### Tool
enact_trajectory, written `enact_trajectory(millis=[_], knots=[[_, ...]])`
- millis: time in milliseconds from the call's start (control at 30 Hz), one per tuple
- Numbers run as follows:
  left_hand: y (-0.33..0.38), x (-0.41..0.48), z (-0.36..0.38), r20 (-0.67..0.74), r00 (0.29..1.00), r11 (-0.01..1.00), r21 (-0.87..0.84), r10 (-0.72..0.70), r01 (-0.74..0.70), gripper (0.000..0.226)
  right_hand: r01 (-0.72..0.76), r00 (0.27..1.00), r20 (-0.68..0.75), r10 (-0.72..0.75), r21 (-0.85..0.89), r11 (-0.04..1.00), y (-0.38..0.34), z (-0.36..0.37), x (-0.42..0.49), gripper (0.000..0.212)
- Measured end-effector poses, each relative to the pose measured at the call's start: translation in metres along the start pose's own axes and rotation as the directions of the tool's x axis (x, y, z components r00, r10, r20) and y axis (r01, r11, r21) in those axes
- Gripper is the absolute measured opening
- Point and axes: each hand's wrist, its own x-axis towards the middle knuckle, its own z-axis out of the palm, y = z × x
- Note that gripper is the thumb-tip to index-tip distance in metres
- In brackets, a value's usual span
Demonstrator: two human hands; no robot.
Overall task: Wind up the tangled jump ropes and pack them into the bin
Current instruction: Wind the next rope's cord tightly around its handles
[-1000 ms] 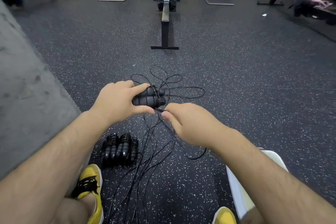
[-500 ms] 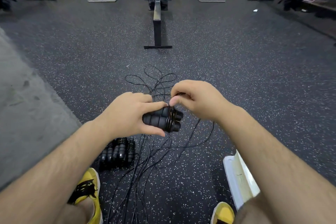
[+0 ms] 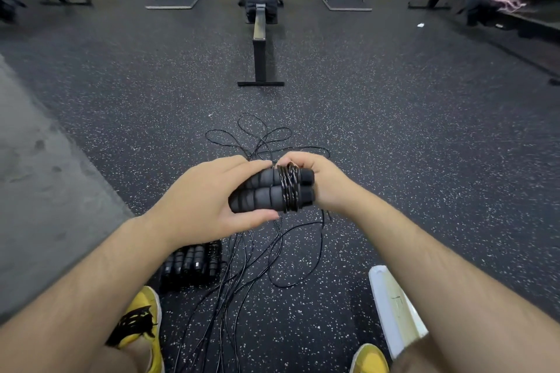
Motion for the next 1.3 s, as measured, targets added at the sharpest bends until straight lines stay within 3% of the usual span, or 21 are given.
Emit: enact_trajectory(millis=[133, 233, 333, 567, 867, 1000, 1100, 1300], knots=[[-0.007, 0.000, -0.002, -0.079, 0.993, 0.996, 0.005, -0.092, 0.092, 0.076, -0.068, 0.998, -0.013, 0.067, -0.220, 0.973, -0.001, 0.019, 0.002, 0.041], [-0.014, 0.003, -0.002, -0.136, 0.974, 0.981, 0.039, -0.181, 0.188, 0.073, -0.064, 0.998, -0.031, 0.058, -0.282, 0.957, -0.001, 0.033, 0.003, 0.031], [-0.030, 0.006, 0.003, -0.140, 0.964, 0.960, 0.133, -0.227, 0.245, 0.075, -0.027, 0.997, 0.053, 0.060, -0.481, 0.876, -0.007, 0.050, -0.004, 0.024], [-0.064, 0.008, 0.018, -0.038, 0.989, 0.939, 0.310, -0.145, 0.149, 0.079, 0.055, 0.998, 0.070, -0.011, -0.664, 0.746, -0.027, 0.038, -0.017, 0.027], [-0.059, 0.009, 0.031, 0.040, 0.994, 0.953, 0.292, -0.099, 0.083, 0.078, 0.215, 0.974, 0.125, -0.187, -0.759, 0.615, -0.047, 0.004, -0.026, 0.017], [-0.045, 0.011, 0.028, 0.120, 0.993, 0.974, 0.227, -0.011, -0.017, 0.075, 0.253, 0.955, 0.114, -0.274, -0.796, 0.551, -0.041, -0.008, -0.024, 0.016], [-0.030, 0.011, 0.027, 0.165, 0.982, 0.983, 0.148, 0.087, -0.112, 0.066, 0.237, 0.953, 0.061, -0.298, -0.765, 0.599, -0.035, -0.017, -0.018, 0.014], [0.006, 0.014, 0.015, 0.071, 0.991, 0.993, -0.018, 0.117, -0.116, 0.071, 0.109, 0.988, -0.055, -0.146, -0.429, 0.897, -0.005, -0.039, -0.009, 0.008]])
